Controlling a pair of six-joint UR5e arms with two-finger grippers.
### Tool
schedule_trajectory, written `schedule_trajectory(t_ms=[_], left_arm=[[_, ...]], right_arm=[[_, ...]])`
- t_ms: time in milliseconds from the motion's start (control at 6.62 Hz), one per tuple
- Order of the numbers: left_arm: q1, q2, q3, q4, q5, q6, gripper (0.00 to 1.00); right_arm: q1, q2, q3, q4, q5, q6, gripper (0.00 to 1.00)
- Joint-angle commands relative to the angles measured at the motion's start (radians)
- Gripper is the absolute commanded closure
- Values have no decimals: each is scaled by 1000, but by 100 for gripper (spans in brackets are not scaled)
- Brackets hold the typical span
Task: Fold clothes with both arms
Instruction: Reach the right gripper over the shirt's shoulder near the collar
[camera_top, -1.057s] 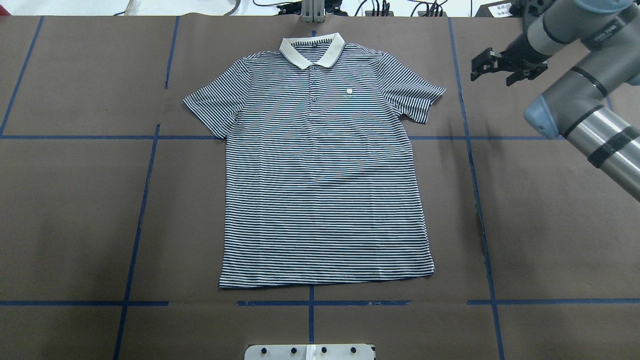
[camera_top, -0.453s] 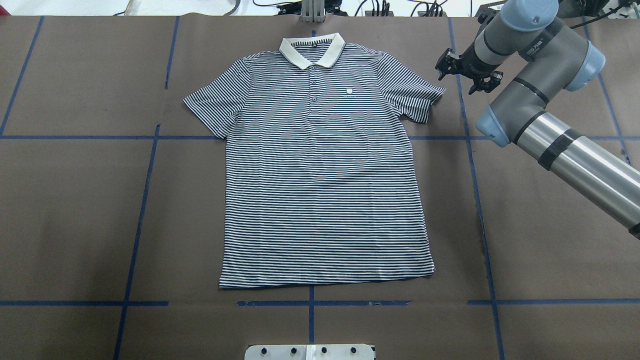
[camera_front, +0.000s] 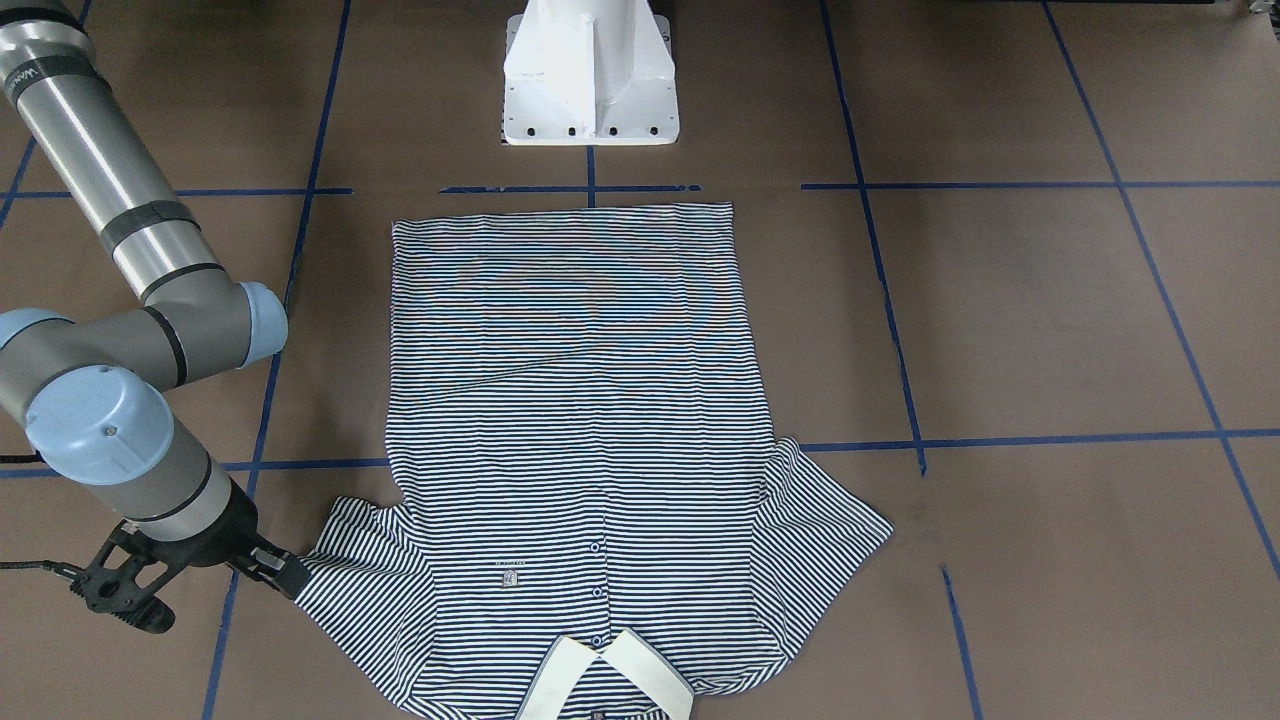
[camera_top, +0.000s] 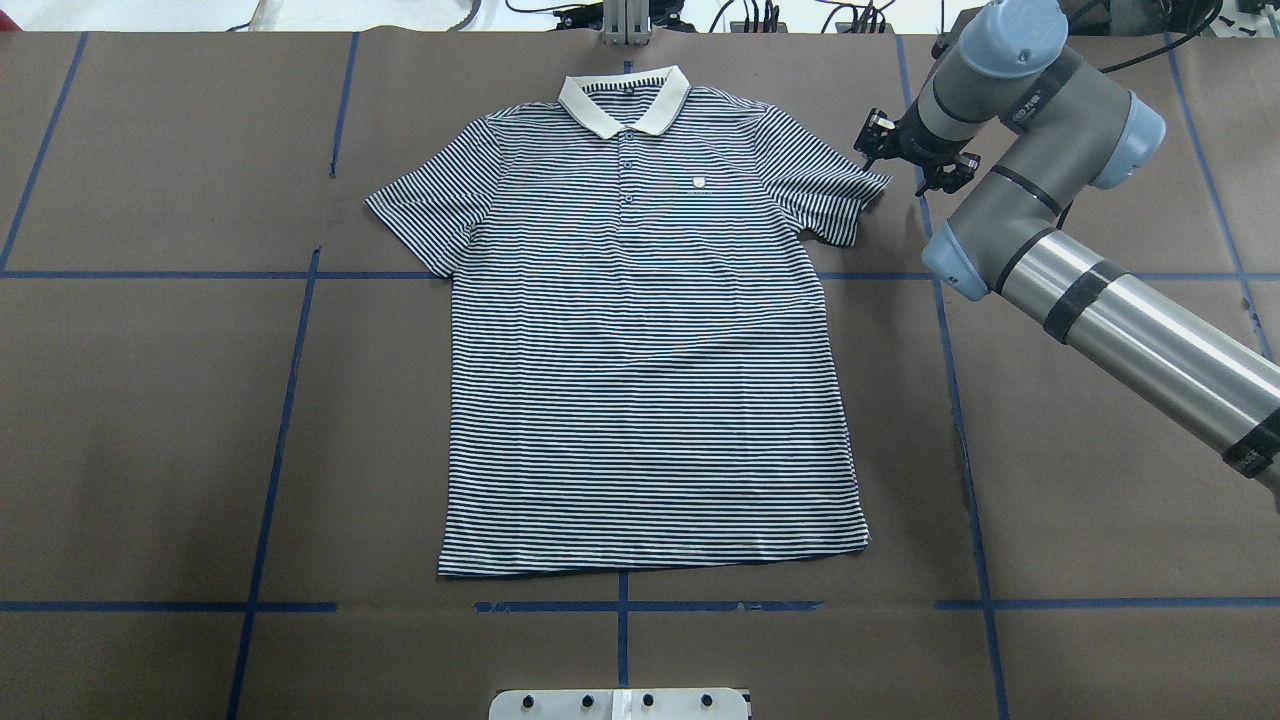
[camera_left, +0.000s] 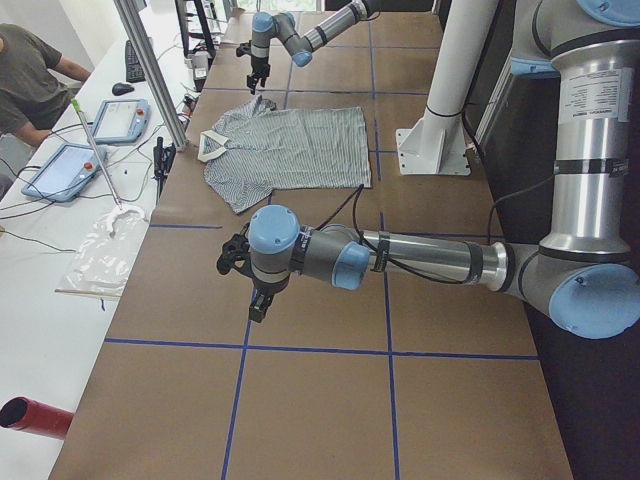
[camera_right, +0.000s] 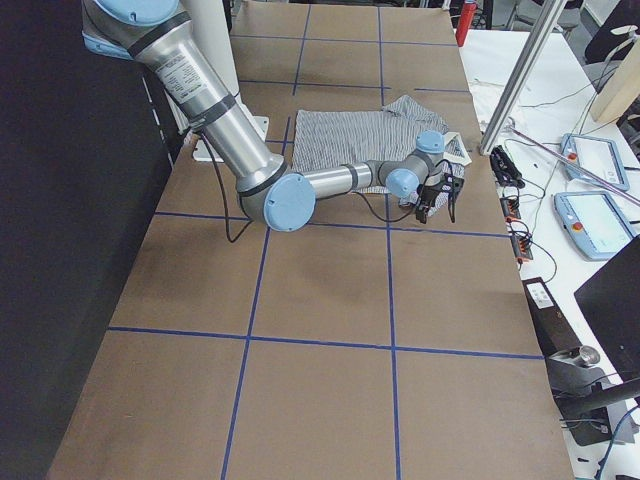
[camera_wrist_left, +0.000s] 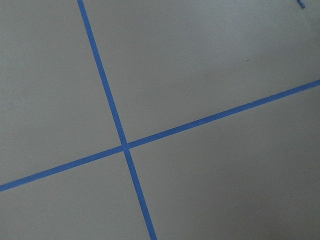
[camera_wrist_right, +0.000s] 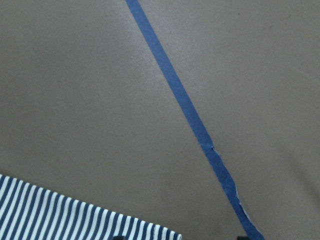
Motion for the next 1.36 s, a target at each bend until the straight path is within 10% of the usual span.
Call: schedule_trajectory(t_ms=[0,151,302,453,1057,1208], left_arm=[[0,0,-2,-1,0,1,0],[0,2,-10,-1,0,0,0],[-2,2,-13,1,0,-2,0],[-2,2,-12,1,0,-5,0],[0,0,-9,1,0,-6,0],[0,0,-12,1,0,-6,0]], right_arm=[[-13,10,-15,-1,-24,1,34],[-19,11,-17,1,-45,1,50],[-20,16,-17,3,-45,-1,91],[-22,16,-15,6,-44,-5,100],[-77,60,97,-7,-53,1,100],[-136,116,88,-8,-170,65,100]])
